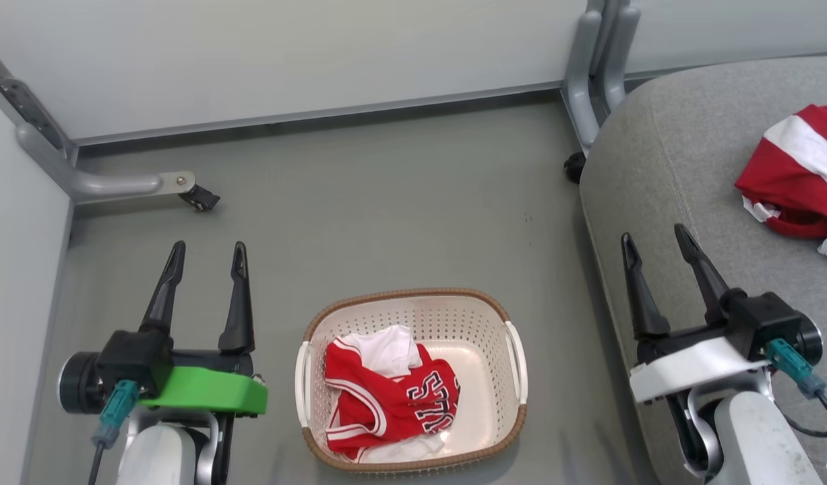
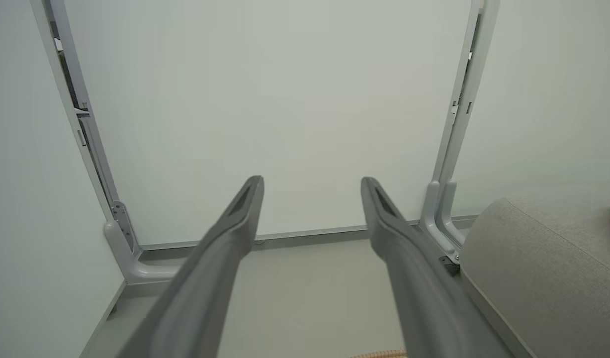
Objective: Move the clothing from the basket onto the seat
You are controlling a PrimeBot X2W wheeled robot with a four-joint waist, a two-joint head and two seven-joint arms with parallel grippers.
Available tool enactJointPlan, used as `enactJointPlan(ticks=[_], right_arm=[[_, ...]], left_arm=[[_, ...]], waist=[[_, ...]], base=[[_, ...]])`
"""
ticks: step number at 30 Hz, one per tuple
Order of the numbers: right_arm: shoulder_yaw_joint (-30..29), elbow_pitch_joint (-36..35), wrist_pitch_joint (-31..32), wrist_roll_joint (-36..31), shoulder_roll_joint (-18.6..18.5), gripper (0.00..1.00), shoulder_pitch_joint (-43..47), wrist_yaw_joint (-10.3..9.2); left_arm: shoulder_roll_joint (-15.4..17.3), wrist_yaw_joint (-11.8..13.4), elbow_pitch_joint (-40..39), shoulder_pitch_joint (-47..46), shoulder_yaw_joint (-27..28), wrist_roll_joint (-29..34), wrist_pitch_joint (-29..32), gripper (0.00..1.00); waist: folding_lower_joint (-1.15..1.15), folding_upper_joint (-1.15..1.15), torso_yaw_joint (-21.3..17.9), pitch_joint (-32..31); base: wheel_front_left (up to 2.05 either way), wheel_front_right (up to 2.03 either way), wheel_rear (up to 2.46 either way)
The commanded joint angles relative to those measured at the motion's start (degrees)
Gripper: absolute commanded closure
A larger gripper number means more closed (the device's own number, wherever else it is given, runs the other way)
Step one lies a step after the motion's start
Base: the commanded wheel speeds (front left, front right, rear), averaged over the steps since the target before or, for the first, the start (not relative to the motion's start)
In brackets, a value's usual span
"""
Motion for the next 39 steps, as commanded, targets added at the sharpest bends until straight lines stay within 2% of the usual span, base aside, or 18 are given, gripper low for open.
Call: enactJointPlan(ticks=[1, 16, 39], right_arm=[[0.13, -0.56, -0.14, 0.65, -0.17, 0.0, 1.69, -0.04], [2.12, -2.31, -0.14, 2.69, -0.16, 0.0, 7.75, -0.04], [3.53, -1.07, -0.14, 2.93, -0.16, 0.0, 7.43, -0.04]], left_arm=[[-0.06, 0.18, -0.43, 1.3, 0.72, 0.36, 0.04, 0.0], [-0.31, 0.17, -0.07, 4.91, 2.74, 1.45, 0.03, 0.0], [-0.35, 0.12, 1.6, 4.59, 3.2, 2.29, 0.04, 0.0]], waist=[[0.0, 0.0, 0.34, -1.15], [0.0, 0.0, 1.05, -4.44], [0.0, 0.0, 1.17, -4.2]], base=[[0.0, 0.0, 0.0], [0.0, 0.0, 0.0], [0.0, 0.0, 0.0]])
